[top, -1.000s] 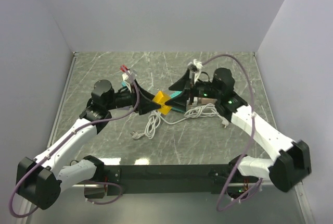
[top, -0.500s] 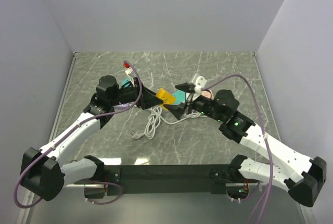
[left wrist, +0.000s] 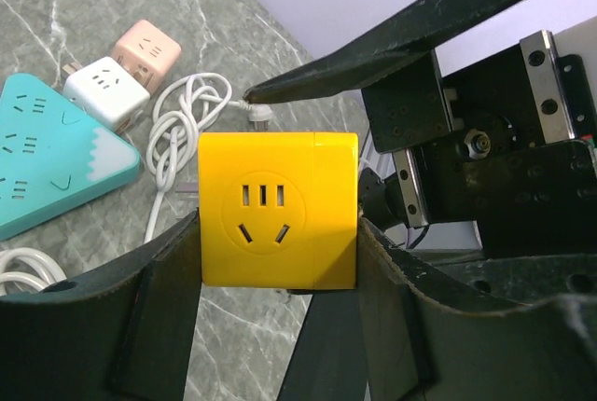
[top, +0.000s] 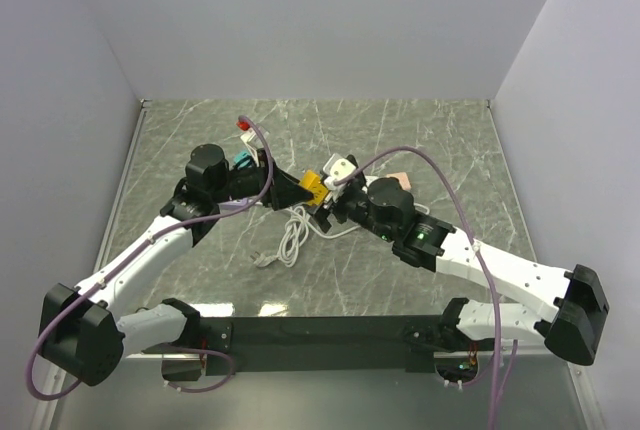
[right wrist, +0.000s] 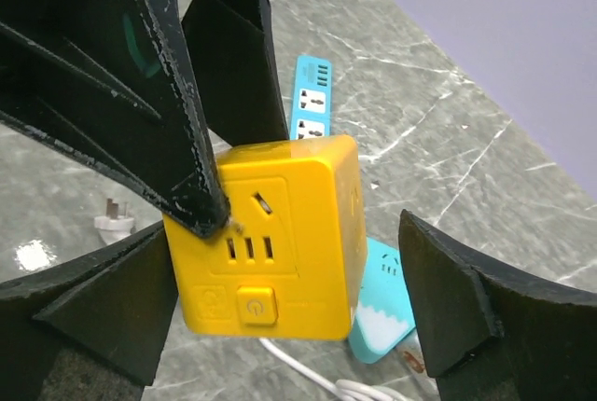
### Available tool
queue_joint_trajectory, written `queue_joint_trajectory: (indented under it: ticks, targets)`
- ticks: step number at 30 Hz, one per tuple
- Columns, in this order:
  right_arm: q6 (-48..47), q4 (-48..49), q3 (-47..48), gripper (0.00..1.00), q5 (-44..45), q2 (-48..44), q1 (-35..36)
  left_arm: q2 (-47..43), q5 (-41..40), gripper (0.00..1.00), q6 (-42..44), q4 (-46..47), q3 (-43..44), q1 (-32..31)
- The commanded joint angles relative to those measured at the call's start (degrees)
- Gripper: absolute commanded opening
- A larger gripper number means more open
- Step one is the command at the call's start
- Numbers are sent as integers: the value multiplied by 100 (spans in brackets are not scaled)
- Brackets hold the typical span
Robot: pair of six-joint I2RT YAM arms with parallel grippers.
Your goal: Insert the plug
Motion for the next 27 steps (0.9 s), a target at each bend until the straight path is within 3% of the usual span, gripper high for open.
queue_joint_trajectory:
  ticks: [1,2,5,7,8,9,10,12,13,18,25,27]
  targets:
    - [-233,146,321,95,404,162,109,-160,145,0,-32,286,261,-13]
    - [-241,137,347,91,396,180,118,-169,154,0,-32,295,252,-13]
    - [-250,102,444,58,413,285,118,-169,277,0,-15,365,208,-21]
    - [-224,32,566,46,456,355,109,-160,409,4,-41,435,182,-13]
    - [-206,-21,619,40,501,399,118,-160,435,9,-50,557,147,-13]
    - [-171,-91,690,22,579,434,118,-178,453,17,-58,602,129,-13]
    - [-84,-196,821,13,667,513,92,-204,427,35,-50,620,120,-13]
    - [4,-302,936,1,729,592,13,-327,296,51,55,428,181,-13]
    - [161,-433,1067,0,738,680,-144,-380,43,62,186,314,216,-13]
    - [908,-846,1472,0,-16,751,-971,-1003,-750,81,609,-153,234,-13]
    - [1384,-1277,1902,0,-1000,874,-1648,-1970,-2480,90,697,-486,15,-4]
    - [1830,-1340,2034,0,-1535,936,-2076,-2129,-3530,91,645,-671,-38,-13]
